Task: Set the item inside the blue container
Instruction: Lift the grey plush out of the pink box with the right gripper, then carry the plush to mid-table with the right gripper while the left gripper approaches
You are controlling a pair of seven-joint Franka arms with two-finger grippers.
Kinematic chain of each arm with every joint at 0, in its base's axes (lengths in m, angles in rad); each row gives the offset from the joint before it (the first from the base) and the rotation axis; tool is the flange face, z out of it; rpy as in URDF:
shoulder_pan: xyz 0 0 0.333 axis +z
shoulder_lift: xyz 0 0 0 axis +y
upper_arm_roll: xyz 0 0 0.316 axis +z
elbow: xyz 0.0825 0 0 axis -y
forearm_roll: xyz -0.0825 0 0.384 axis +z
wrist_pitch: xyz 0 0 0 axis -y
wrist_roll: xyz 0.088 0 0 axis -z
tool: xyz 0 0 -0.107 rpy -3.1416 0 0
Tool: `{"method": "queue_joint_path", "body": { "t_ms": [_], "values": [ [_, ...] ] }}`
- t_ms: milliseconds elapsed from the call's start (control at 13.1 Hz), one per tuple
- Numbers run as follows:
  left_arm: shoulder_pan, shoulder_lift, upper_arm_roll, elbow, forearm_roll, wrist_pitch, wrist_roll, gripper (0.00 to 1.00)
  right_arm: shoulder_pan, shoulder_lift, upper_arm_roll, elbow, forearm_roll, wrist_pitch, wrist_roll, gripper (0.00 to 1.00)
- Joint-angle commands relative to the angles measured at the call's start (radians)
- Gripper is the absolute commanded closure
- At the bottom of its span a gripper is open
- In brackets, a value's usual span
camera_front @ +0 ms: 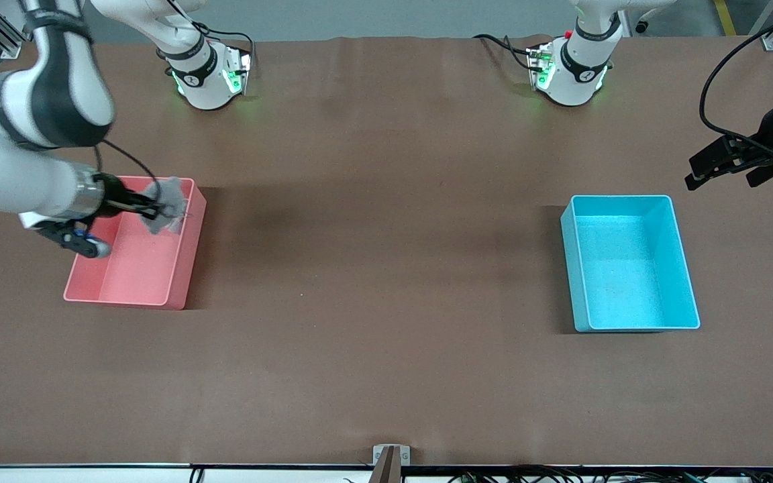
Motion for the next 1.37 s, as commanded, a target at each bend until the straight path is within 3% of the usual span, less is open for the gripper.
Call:
{"method": "queue_joint_path", "body": {
  "t_ms": [0, 228, 533, 685, 989, 1141, 1293],
  "values": [
    [-0.001, 0.000, -0.002, 0.001, 0.014, 0.011, 0.007, 0.00, 0.166, 0.040, -0.011, 0.018, 0.000, 0.104, 0.265, 1.00],
    [0.002, 0.003, -0.002, 0.003, -0.004, 0.011, -0.002, 0.00, 0.328, 0.176, -0.013, 0.082, 0.016, 0.259, 0.554, 1.00],
    [0.002, 0.000, -0.004, -0.002, -0.015, 0.003, 0.007, 0.00, 0.497, 0.441, -0.014, 0.326, 0.008, 0.287, 0.885, 1.00],
    [-0.022, 0.011, -0.030, -0.011, -0.018, 0.000, -0.012, 0.00, 0.548, 0.535, -0.014, 0.392, 0.005, 0.350, 0.999, 1.00],
    [-0.027, 0.061, -0.117, -0.015, -0.050, -0.036, -0.064, 0.00, 0.620, 0.595, -0.020, 0.384, -0.013, 0.457, 1.066, 1.00],
    [-0.056, 0.123, -0.131, -0.015, -0.060, 0.004, -0.070, 0.00, 0.622, 0.602, -0.019, 0.371, -0.094, 0.456, 1.091, 1.00],
    [-0.094, 0.184, -0.131, -0.015, -0.058, 0.052, -0.090, 0.00, 0.639, 0.623, -0.019, 0.366, -0.119, 0.461, 1.110, 1.00]
  ]
}}
